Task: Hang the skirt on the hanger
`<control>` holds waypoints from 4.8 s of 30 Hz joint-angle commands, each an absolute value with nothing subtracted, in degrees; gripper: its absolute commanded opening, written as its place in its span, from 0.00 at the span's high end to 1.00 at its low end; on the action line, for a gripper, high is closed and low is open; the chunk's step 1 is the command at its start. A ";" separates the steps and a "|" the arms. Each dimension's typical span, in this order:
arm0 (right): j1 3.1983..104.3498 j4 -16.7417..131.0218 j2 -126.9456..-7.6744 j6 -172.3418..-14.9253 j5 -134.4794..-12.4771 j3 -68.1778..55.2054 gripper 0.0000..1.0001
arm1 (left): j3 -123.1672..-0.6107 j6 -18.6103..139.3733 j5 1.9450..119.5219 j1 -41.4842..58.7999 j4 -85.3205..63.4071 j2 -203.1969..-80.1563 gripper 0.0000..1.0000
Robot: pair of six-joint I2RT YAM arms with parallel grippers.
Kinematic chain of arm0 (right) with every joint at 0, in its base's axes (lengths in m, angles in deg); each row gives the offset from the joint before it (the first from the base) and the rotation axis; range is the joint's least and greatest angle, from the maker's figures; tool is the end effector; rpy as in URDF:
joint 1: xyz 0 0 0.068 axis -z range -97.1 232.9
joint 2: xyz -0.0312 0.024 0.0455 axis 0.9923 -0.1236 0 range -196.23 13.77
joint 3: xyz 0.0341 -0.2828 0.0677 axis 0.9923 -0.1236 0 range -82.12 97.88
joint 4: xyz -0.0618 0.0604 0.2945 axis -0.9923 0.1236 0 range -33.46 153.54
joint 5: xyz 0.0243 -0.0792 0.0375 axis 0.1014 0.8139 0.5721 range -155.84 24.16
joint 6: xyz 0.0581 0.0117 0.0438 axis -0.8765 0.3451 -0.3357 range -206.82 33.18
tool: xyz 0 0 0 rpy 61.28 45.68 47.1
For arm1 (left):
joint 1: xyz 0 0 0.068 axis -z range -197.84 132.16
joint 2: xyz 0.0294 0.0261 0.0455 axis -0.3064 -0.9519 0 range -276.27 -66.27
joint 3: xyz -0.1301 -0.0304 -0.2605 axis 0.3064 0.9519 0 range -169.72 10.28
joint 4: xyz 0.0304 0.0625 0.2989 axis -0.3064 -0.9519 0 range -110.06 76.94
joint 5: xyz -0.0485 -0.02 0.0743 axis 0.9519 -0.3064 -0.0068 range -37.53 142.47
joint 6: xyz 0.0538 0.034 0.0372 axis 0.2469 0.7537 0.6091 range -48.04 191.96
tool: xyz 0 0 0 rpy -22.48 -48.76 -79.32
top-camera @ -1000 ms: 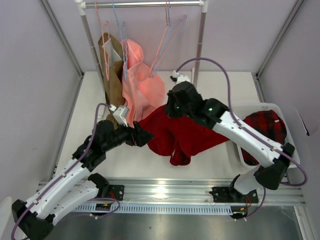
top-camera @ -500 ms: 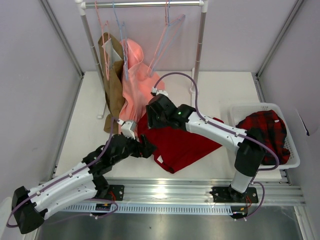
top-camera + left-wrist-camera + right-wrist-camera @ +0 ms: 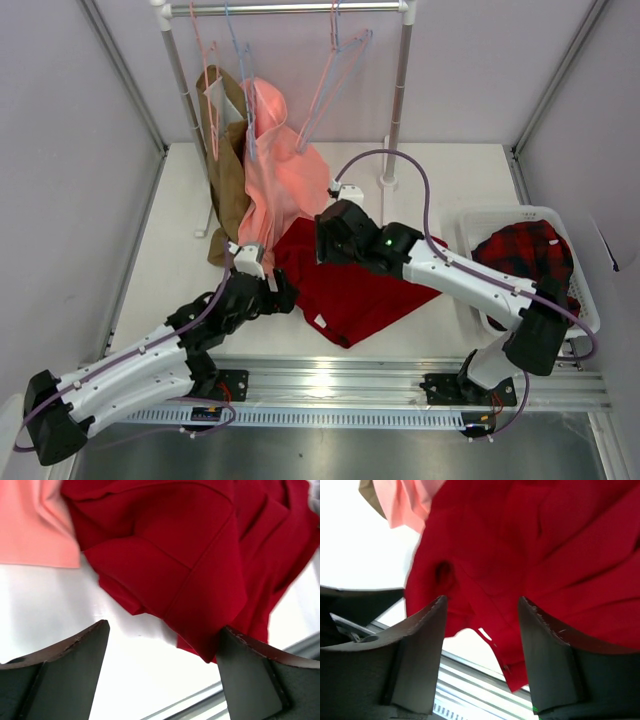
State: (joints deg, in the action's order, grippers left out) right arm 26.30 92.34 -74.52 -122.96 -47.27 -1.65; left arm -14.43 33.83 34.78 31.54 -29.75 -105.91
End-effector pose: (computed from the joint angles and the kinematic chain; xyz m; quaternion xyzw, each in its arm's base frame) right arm 0.2398 0.3280 0.3263 -0.0986 0.9040 0.1790 0.3756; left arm 0.1525 -0.1490 0.2080 0.0099 0.8658 -0.2363 0.4409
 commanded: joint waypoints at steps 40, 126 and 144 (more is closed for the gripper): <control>4.85 101.64 -79.13 -128.13 -38.94 -22.44 0.48 | -22.50 34.87 25.23 31.82 -29.41 -115.40 0.49; 62.77 32.64 -34.66 -146.41 -101.69 -70.68 1.00 | -16.44 28.54 49.47 12.67 -24.93 -116.28 1.00; 62.69 40.89 -40.81 -135.17 -96.61 -71.76 0.89 | -11.51 26.78 62.76 8.61 -15.16 -127.71 1.00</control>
State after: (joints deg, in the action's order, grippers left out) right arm 63.15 36.88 -40.73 -140.47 -99.35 -75.31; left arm -11.04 26.90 60.81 8.97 -17.79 -128.03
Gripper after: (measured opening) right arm 0.102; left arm 0.025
